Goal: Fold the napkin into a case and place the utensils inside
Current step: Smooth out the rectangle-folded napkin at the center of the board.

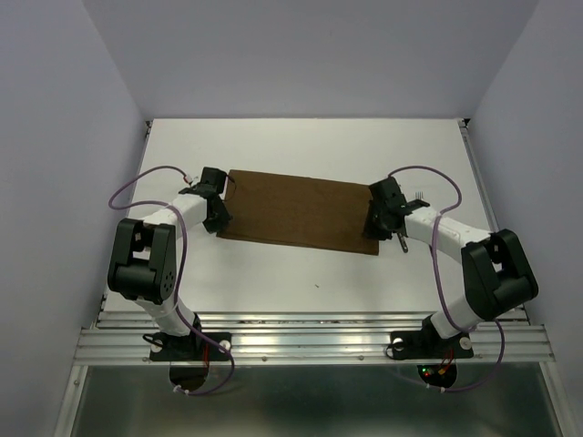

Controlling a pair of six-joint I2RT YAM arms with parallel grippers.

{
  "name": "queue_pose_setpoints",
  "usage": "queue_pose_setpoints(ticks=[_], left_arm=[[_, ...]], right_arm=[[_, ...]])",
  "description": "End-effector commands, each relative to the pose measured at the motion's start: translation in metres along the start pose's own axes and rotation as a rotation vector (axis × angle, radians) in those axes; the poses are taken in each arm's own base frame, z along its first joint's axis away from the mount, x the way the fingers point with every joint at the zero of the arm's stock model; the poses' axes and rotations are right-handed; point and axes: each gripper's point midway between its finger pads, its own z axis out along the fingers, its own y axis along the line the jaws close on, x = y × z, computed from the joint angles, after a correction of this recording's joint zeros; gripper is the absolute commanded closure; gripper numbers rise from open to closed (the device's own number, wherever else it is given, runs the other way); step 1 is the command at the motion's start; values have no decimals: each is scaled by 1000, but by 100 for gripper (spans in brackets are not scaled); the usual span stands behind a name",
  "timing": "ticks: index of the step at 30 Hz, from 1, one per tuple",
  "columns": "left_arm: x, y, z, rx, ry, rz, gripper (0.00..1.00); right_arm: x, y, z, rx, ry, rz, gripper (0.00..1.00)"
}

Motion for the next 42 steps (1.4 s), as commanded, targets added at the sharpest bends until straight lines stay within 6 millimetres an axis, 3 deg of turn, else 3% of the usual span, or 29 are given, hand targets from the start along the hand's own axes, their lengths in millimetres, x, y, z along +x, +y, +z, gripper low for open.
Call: queue_pose_setpoints(ticks=[1,6,11,12,13,16,28,32,37,42], left_arm=[[-24,-9,-21,24,-53,15,100],[-37,-11,-41,54,-109,9,100],[-33,-8,-36,42,-95,14,100],[-30,-8,-34,44,-88,17,97],[-26,-8,-29,42,-78,18,82],[-20,-9,-22,50,-56,19,66],[-7,3,5,-24,-10,18,60],[-7,5,7,-33,-11,22,50],[-9,6,8,-41,-20,21,51],[-7,6,11,-41,-12,18,66]], right_arm=[[-6,-12,-11,56,-54,-11,75],[-9,-26,-18,117,-83,-10,67],[-11,-33,-28,139,-110,0,61],[-11,-33,-28,140,-108,0,61],[-11,-32,-29,135,-110,2,61],[-10,-32,-30,136,-104,3,61],[-9,-32,-29,133,-95,-6,61],[-9,-31,-28,132,-94,-7,61],[-7,-32,-27,133,-87,-8,61],[-7,-32,-28,132,-91,-8,61]])
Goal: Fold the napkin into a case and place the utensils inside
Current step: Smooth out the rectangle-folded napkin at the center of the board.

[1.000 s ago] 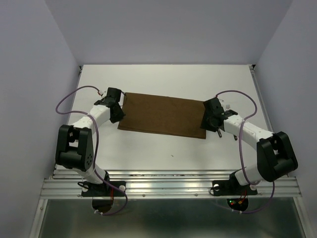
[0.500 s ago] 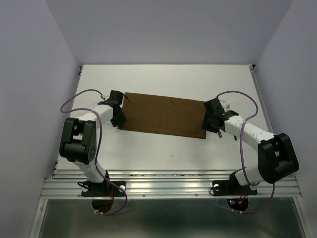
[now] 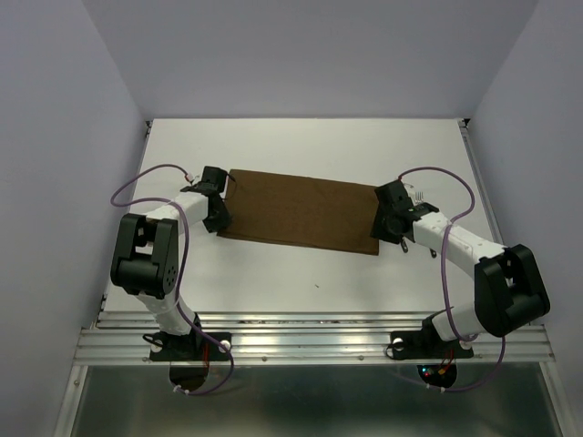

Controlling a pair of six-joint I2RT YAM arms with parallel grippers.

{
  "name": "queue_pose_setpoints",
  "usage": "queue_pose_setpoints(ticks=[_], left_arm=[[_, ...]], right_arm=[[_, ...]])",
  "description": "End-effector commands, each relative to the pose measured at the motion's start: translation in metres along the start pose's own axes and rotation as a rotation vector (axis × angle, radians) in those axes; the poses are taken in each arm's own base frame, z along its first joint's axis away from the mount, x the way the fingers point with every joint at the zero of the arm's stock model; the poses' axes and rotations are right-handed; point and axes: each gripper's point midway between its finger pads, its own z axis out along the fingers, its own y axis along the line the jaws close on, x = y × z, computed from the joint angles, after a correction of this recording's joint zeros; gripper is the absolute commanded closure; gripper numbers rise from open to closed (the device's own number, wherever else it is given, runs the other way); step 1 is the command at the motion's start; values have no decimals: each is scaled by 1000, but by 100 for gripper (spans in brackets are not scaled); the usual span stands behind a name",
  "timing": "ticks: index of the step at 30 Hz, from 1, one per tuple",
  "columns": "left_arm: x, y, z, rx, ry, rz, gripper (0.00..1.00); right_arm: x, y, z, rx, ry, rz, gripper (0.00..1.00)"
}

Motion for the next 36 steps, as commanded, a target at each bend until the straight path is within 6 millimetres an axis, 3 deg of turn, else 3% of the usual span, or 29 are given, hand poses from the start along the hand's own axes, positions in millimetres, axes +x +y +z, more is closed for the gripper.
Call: queue_pose_setpoints(ticks=[1,7,11,16,20,22,28,32,36], left_arm=[[-2,5,2,-22,-10,-5,70],[-7,8,-7,-32,-30,6,83],[-13,8,-17,-28,-49,5,98],[-19,5,-28,-8,-64,8,97],[-22,3,-32,3,-71,16,75],[-21,4,-32,3,-69,18,72],[-19,2,-29,13,-63,20,83],[-20,-1,-28,20,-63,15,100],[-21,-1,-30,25,-67,14,100]], right_arm=[[-2,-1,-3,8,-19,-2,61],[0,1,-2,-7,-8,0,61],[-2,-13,-5,62,-26,3,62],[-6,-21,-12,85,-64,10,60],[7,-36,-6,146,-28,26,60],[12,-36,-4,147,-14,36,60],[8,-35,-9,133,-33,37,60],[6,-36,-10,131,-40,34,60],[9,-36,-9,131,-31,41,60]])
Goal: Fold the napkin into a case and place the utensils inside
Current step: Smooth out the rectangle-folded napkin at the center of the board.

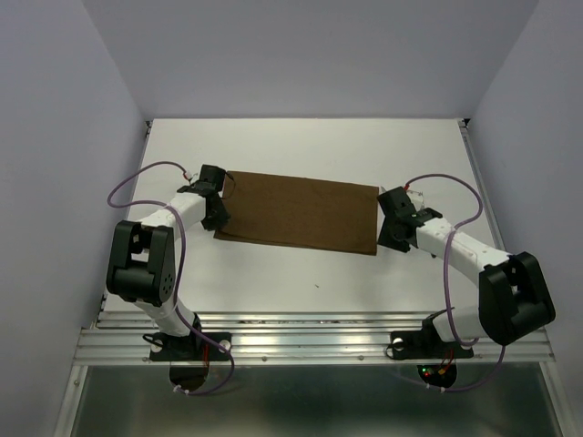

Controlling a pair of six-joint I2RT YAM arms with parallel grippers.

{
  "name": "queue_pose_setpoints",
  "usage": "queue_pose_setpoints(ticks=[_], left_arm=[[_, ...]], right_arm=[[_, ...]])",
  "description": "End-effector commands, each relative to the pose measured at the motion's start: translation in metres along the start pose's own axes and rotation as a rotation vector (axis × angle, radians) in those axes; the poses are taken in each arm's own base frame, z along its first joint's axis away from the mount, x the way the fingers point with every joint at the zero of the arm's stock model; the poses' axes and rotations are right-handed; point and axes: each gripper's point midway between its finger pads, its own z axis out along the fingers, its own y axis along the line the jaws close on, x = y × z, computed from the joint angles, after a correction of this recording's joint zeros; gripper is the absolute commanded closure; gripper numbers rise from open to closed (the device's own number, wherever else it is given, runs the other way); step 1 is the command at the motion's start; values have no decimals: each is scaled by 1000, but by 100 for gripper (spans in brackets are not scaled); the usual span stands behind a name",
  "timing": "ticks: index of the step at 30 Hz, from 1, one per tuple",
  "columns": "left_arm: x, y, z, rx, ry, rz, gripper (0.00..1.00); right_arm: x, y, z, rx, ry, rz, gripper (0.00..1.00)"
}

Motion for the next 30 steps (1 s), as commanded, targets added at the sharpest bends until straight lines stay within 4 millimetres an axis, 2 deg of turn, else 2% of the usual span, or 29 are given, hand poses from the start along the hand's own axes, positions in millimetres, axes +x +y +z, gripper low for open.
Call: queue_pose_setpoints(ticks=[1,4,8,21,27,30], left_arm=[[-18,-6,-14,28,-49,-10,100],[-21,-9,-21,49,-60,-9,100],[-21,-10,-23,61,-59,-7,100],[-20,-13,-22,72,-53,1,100],[-20,-12,-23,70,-54,2,100],[-19,-12,-22,70,-52,3,100]], right_arm=[[-3,-3,-3,7,-24,30,59],[1,3,-3,-29,5,68,54],[5,15,-1,-80,32,107,54],[23,35,15,-165,102,123,69],[9,38,6,-180,56,132,69],[5,42,4,-199,51,109,63]])
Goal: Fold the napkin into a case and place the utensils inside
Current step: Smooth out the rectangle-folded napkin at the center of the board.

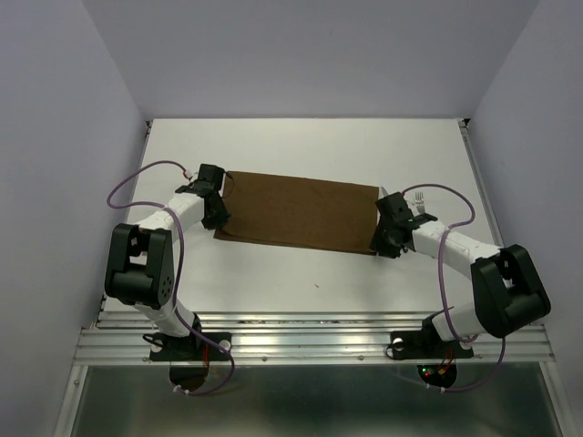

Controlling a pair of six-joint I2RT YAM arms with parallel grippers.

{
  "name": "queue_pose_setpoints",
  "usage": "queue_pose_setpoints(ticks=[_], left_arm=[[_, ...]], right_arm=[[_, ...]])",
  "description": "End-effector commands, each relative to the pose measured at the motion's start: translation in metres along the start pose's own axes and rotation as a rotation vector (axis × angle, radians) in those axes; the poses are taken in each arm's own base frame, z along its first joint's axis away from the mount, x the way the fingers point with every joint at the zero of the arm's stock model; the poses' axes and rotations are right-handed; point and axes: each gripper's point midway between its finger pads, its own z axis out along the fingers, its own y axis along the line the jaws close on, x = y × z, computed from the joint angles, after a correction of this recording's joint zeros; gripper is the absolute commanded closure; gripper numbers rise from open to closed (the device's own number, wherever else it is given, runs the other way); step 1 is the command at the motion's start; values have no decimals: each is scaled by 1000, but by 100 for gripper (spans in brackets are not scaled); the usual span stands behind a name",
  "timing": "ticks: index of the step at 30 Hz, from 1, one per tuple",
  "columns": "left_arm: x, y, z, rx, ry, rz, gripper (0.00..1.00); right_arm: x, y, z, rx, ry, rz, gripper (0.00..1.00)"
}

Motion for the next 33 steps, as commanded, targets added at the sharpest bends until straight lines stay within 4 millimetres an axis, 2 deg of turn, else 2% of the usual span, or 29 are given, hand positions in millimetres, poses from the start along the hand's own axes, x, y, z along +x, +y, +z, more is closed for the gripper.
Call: queue_pose_setpoints(ticks=[1,6,20,23,27,33], left_arm=[[-18,-7,-15,30,-53,1,100],[-15,-6,-13,31,-45,0,100],[-13,-7,-12,38,-42,-1,100],[-13,-7,-13,39,-43,-3,100],[-14,-10,-16,53,-45,-6,100],[-23,-10,-25,51,-70,-4,100]], right_arm=[[-24,19,-9,-65,-65,-6,63],[-27,15,-4,-25,-75,-21,64],[-24,12,1,-16,-66,-42,77],[-26,14,0,-24,-72,-43,84],[-31,17,-4,-32,-86,-43,98],[-45,26,-19,-60,-121,-39,99]])
